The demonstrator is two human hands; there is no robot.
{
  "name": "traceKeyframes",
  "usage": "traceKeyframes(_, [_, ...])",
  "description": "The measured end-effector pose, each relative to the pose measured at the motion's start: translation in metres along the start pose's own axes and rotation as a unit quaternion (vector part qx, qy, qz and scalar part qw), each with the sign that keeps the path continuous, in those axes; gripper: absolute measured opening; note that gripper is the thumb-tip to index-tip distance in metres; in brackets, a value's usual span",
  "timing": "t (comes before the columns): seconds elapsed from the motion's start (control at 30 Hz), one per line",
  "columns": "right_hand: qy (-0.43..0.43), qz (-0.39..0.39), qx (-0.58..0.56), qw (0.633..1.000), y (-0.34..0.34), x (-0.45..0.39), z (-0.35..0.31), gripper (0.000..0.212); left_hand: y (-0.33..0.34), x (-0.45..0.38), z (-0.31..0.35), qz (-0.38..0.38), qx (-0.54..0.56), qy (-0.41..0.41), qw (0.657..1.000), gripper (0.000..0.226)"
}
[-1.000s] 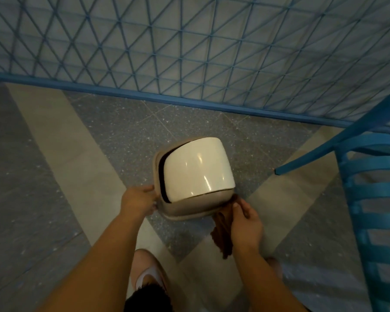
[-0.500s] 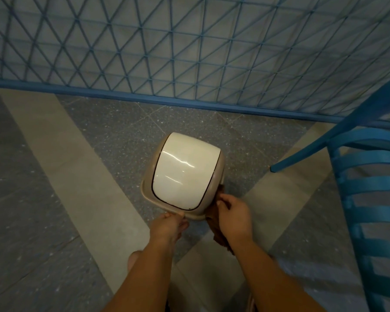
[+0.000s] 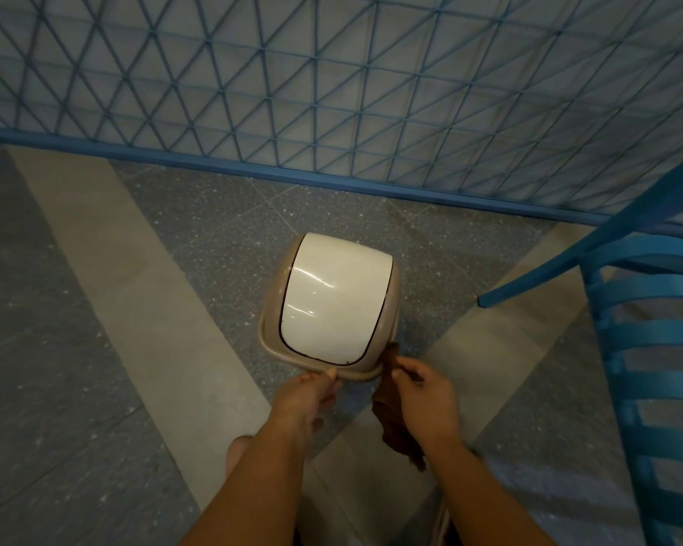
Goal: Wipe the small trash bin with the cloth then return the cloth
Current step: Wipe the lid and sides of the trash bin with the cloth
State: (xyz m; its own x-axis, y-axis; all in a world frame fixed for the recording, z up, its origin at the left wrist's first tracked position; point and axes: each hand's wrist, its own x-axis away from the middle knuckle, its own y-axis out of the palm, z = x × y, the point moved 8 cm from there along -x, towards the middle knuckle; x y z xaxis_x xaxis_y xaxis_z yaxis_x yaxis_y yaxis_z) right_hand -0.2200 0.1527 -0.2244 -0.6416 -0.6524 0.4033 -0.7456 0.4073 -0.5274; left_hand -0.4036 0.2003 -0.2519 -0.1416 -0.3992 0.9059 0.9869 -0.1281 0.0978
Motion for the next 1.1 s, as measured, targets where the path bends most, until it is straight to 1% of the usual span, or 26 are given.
traceKeyframes(0.07, [0.034, 0.048, -0.083, 0.995, -0.010, 0.000, 0.004, 0.023, -0.020, -0.001, 0.015, 0.023, -0.028, 0.005, 0.999, 0.014])
traceKeyframes(0.1, [0.035, 0.064, -0.103, 0.992, -0.011, 0.000, 0.004, 0.024, -0.035, -0.006, 0.027, 0.064, -0.025, 0.034, 0.997, 0.017])
traceKeyframes(0.17, [0.008, 0.077, -0.112, 0.991, -0.007, 0.002, -0.001, 0.026, -0.066, -0.010, 0.057, 0.162, -0.065, 0.111, 0.978, 0.027])
traceKeyframes(0.2, [-0.010, 0.076, -0.108, 0.991, -0.002, 0.004, -0.005, 0.026, -0.076, -0.011, 0.069, 0.195, -0.086, 0.141, 0.967, 0.034])
traceKeyframes(0.23, [-0.023, 0.074, -0.104, 0.992, 0.004, 0.005, -0.007, 0.027, -0.082, -0.011, 0.079, 0.212, -0.097, 0.162, 0.959, 0.040])
traceKeyframes(0.27, [-0.026, 0.074, -0.097, 0.992, 0.008, 0.007, -0.008, 0.028, -0.085, -0.012, 0.086, 0.217, -0.102, 0.176, 0.955, 0.042])
traceKeyframes(0.33, [-0.014, 0.086, -0.093, 0.992, 0.013, 0.008, -0.004, 0.031, -0.088, -0.018, 0.089, 0.221, -0.095, 0.190, 0.952, 0.033])
traceKeyframes(0.4, [-0.002, 0.106, -0.097, 0.990, 0.012, 0.006, 0.002, 0.032, -0.088, -0.024, 0.078, 0.218, -0.077, 0.179, 0.956, 0.024])
traceKeyframes(0.5, [0.006, 0.122, -0.061, 0.991, 0.006, 0.001, 0.006, 0.034, -0.075, -0.024, 0.054, 0.182, -0.040, 0.145, 0.972, 0.025])
traceKeyframes(0.6, [0.011, 0.132, -0.059, 0.989, 0.003, 0.008, 0.011, 0.033, -0.061, -0.023, 0.040, 0.154, -0.014, 0.117, 0.981, 0.031])
traceKeyframes(0.67, [-0.003, 0.106, -0.050, 0.993, 0.012, 0.019, 0.011, 0.029, -0.057, -0.021, 0.032, 0.137, 0.002, 0.098, 0.986, 0.038])
traceKeyframes(0.7, [-0.011, 0.086, -0.043, 0.995, 0.018, 0.024, 0.012, 0.028, -0.057, -0.023, 0.029, 0.137, -0.005, 0.100, 0.985, 0.044])
traceKeyframes(0.73, [-0.016, 0.077, -0.041, 0.996, 0.020, 0.029, 0.011, 0.027, -0.059, -0.022, 0.029, 0.147, -0.042, 0.112, 0.982, 0.052])
traceKeyframes(0.77, [-0.016, 0.087, -0.046, 0.995, 0.019, 0.030, 0.011, 0.027, -0.062, -0.020, 0.034, 0.169, -0.089, 0.135, 0.972, 0.060])
traceKeyframes(0.8, [-0.009, 0.111, -0.064, 0.992, 0.013, 0.030, 0.012, 0.028, -0.063, -0.013, 0.044, 0.191, -0.130, 0.176, 0.957, 0.063])
traceKeyframes(0.83, [0.002, 0.140, -0.088, 0.986, 0.006, 0.028, 0.016, 0.028, -0.061, -0.003, 0.061, 0.205, -0.161, 0.237, 0.936, 0.063])
traceKeyframes(0.87, [0.014, 0.161, -0.107, 0.981, 0.000, 0.026, 0.018, 0.029, -0.054, 0.012, 0.082, 0.208, -0.191, 0.319, 0.905, 0.061])
traceKeyframes(0.9, [0.021, 0.168, -0.113, 0.979, -0.004, 0.023, 0.021, 0.030, -0.042, 0.026, 0.104, 0.201, -0.235, 0.402, 0.862, 0.058])
traceKeyframes(0.93, [0.024, 0.165, -0.107, 0.980, -0.006, 0.021, 0.020, 0.030, -0.026, 0.040, 0.125, 0.188, -0.295, 0.465, 0.813, 0.056])
traceKeyframes(0.97, [0.024, 0.160, -0.101, 0.982, -0.007, 0.020, 0.019, 0.030, -0.011, 0.045, 0.138, 0.173, -0.365, 0.499, 0.766, 0.054])
traceKeyframes(1.0, [0.018, 0.155, -0.094, 0.983, -0.008, 0.020, 0.016, 0.030, 0.004, 0.047, 0.149, 0.164, -0.443, 0.507, 0.721, 0.053])
traceKeyframes(1.03, [0.008, 0.150, -0.089, 0.985, -0.009, 0.020, 0.013, 0.030, 0.014, 0.042, 0.155, 0.158, -0.512, 0.493, 0.685, 0.053])
traceKeyframes(1.07, [-0.002, 0.144, -0.082, 0.986, -0.010, 0.021, 0.009, 0.030, 0.020, 0.037, 0.158, 0.155, -0.566, 0.476, 0.655, 0.054])
traceKeyframes(1.1, [-0.015, 0.139, -0.072, 0.988, -0.009, 0.022, 0.006, 0.030, 0.024, 0.033, 0.161, 0.153, -0.600, 0.461, 0.636, 0.056])
